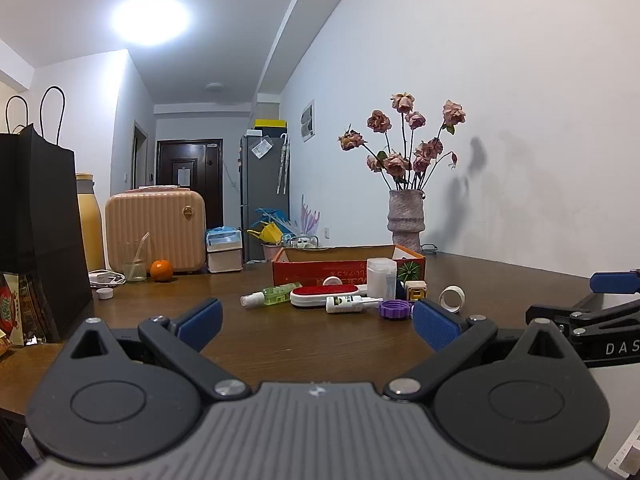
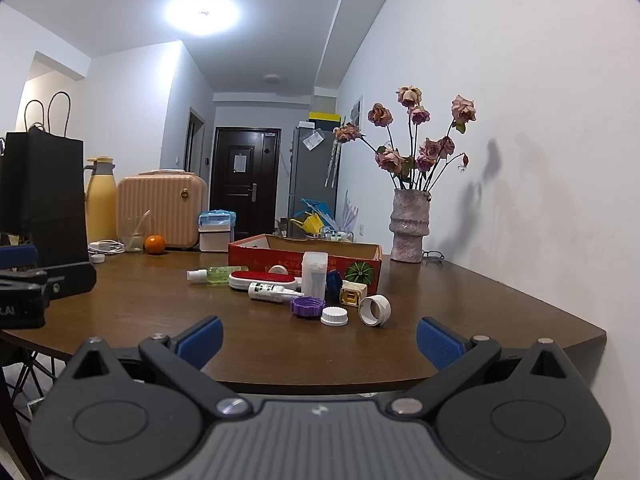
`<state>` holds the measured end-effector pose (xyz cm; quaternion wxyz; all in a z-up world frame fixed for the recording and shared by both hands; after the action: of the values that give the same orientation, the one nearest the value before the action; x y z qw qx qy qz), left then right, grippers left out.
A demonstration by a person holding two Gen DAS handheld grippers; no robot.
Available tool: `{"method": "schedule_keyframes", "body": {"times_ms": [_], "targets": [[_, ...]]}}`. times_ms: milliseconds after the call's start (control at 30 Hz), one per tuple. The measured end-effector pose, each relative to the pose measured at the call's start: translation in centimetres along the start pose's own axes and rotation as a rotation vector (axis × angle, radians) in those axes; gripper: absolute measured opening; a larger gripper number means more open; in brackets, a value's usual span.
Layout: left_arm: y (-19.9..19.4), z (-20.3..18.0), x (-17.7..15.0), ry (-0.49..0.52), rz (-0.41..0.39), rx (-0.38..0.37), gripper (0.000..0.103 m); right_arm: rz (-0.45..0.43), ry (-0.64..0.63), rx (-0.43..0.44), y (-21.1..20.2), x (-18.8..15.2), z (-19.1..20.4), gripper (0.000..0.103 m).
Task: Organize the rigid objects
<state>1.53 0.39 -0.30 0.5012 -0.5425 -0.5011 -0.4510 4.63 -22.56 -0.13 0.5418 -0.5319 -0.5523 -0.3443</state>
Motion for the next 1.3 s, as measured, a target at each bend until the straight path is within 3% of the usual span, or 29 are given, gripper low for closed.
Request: {"method": "schedule_keyframes", "body": {"times_ms": [900,1300], "targets": [[0.1,-0.4,-0.2,0.020,-0.006,-0.003,0.103,0.002,0.005,-0.003,0.0,-0.1,-0.2,0.103],[0.9,-0.8,-1.1,0.042,0.029,-0.060,0.103,0.043,0.015,-0.003,0.9,-0.8,-0.3,0.103]]}}
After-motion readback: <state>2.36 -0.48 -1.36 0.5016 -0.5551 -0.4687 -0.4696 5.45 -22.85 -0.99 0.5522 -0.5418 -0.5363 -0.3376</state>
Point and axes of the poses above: each gripper's, at about its wrist camera, not at the fingertips, and y roughly the way its jaws point, z to its left, x to its top, the point moved 1 cm from there along y, roughly the way its jaws point, and after that the axes turned 7 degrees about -y, right-handed, at the moved point
